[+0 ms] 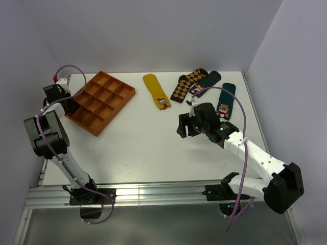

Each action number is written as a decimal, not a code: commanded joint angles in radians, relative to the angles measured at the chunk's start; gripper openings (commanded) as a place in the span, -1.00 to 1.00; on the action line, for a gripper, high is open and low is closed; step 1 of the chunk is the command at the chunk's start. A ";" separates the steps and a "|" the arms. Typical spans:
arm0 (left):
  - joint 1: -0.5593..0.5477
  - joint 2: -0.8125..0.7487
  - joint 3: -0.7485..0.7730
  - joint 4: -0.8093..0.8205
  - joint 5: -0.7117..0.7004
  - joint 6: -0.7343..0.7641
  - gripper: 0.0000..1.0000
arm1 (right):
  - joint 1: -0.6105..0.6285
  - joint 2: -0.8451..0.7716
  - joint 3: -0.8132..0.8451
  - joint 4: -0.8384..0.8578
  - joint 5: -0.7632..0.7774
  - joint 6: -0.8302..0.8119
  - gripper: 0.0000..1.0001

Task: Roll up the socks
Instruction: Place the sock in the storage box.

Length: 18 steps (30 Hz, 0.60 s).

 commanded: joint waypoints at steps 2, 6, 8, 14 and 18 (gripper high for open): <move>0.004 0.056 0.071 -0.135 -0.050 0.007 -0.99 | -0.005 -0.012 0.015 0.021 0.021 -0.018 0.48; 0.006 0.092 0.117 -0.200 -0.059 0.005 -0.99 | -0.005 -0.015 0.017 0.016 0.035 -0.022 0.48; 0.006 0.118 0.133 -0.235 -0.064 0.001 -0.99 | -0.005 -0.016 0.015 0.015 0.042 -0.024 0.48; 0.006 0.181 0.190 -0.290 -0.076 -0.013 -0.99 | -0.005 -0.018 0.012 0.018 0.044 -0.027 0.48; 0.007 0.241 0.247 -0.356 -0.093 -0.019 -0.99 | -0.005 -0.016 0.010 0.018 0.047 -0.029 0.48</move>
